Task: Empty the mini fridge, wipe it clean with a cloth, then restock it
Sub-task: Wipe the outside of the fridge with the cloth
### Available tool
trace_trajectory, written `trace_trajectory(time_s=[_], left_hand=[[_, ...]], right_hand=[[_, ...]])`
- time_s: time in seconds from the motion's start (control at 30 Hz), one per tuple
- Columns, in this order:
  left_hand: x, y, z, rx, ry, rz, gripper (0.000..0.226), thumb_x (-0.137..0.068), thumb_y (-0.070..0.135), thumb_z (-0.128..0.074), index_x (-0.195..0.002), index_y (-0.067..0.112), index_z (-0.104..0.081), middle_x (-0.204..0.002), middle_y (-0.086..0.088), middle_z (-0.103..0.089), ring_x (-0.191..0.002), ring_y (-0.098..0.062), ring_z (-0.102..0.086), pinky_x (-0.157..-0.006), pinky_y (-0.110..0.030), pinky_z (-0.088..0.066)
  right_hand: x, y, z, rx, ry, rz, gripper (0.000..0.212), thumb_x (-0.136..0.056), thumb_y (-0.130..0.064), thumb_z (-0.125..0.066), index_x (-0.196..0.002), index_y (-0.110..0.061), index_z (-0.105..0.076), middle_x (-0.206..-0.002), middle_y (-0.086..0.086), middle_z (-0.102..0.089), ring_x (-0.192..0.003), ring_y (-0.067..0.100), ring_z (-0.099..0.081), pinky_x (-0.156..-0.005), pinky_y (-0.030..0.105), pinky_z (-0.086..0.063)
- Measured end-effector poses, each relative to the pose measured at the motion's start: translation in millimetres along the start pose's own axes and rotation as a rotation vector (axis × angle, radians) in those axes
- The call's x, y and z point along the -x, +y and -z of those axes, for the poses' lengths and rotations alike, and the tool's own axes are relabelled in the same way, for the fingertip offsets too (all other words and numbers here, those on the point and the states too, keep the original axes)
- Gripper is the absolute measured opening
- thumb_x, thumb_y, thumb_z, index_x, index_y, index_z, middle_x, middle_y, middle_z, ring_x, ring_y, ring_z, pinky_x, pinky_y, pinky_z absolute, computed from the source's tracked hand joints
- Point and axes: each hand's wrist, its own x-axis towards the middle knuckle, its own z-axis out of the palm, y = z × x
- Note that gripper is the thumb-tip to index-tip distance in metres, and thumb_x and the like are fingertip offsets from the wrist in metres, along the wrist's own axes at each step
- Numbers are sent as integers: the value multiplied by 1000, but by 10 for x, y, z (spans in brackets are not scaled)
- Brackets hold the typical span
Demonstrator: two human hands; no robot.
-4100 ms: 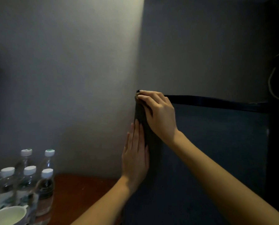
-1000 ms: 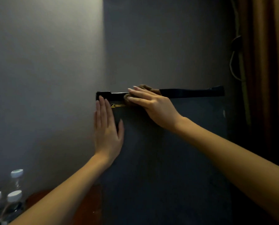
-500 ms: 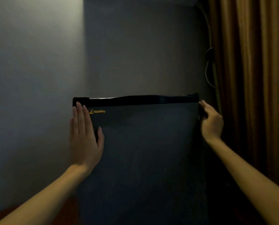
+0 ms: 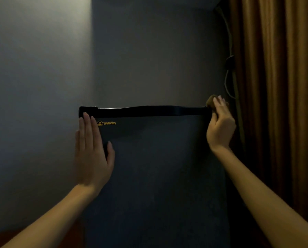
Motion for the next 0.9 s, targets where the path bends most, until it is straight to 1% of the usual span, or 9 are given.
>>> trace_trajectory(time_s=[0.07,0.13,0.2,0.27,0.33,0.43,0.63,0.73,0.9], left_hand=[[-5,-6,-6,13,2,1,70,-96,31,-28,-151,-5,-5,-161,-16,0,-149,-27,1,-122,-40,-6],[-2,-18,-8,26,5,-5,69,-96,30,-29,-151,-5,-6,-161,-17,-1,-149,-27,1,-122,-40,-7],[4,-30,-14,32,7,-14,69,-96,30,-29,-151,-5,-7,-161,-17,-2,-149,-28,0,-121,-41,-7],[10,-33,-14,38,9,-20,68,-96,30,-28,-151,-6,-8,-161,-17,-3,-149,-29,-1,-121,-42,-8],[17,-30,-15,61,12,-16,68,-97,30,-29,-151,-5,-9,-161,-17,-3,-149,-29,-2,-121,-42,-8],[13,-26,-8,103,20,-5,67,-97,28,-32,-150,-5,-11,-161,-17,-5,-149,-29,-3,-121,-41,-11],[41,-156,28,107,-31,-61,66,-97,28,-36,-151,-3,-14,-161,-16,-8,-149,-27,-7,-120,-38,-18],[44,-277,112,41,-108,-124,68,-96,31,-35,-152,0,-13,-161,-14,-6,-149,-23,-5,-119,-39,-23],[153,-490,283,76,-173,-169,64,-95,29,-36,-151,3,-19,-160,-10,-13,-149,-20,-12,-120,-37,-18]], right_hand=[[139,-178,-109,9,4,107,46,-88,9,-48,-132,-2,-56,-139,14,-53,-133,26,-47,-115,23,-27],[232,-288,-152,-7,-87,268,46,-88,8,-49,-132,-3,-57,-139,13,-53,-132,23,-47,-114,17,-24],[169,-218,-97,-12,-151,363,42,-92,3,-52,-133,-6,-57,-140,10,-52,-133,19,-46,-113,19,-28],[77,-61,-56,13,-118,272,42,-93,-1,-54,-134,-10,-56,-144,10,-49,-135,22,-44,-115,26,-29],[88,-68,-71,-11,-24,23,43,-94,-2,-52,-136,-12,-54,-149,10,-42,-139,24,-39,-115,34,-31],[321,-474,-258,-77,31,-98,44,-93,-2,-49,-135,-9,-55,-151,11,-38,-141,25,-35,-116,21,-23],[775,-1485,-676,-154,-134,174,47,-91,6,-56,-135,-11,-55,-149,11,-43,-140,24,-37,-115,28,-30],[904,-1944,-836,-182,-202,285,42,-92,0,-58,-132,-12,-59,-145,10,-48,-138,23,-41,-111,36,-38],[1007,-2332,-1011,-274,-288,426,37,-93,-4,-57,-129,-10,-61,-142,12,-51,-135,24,-45,-113,38,-36]])
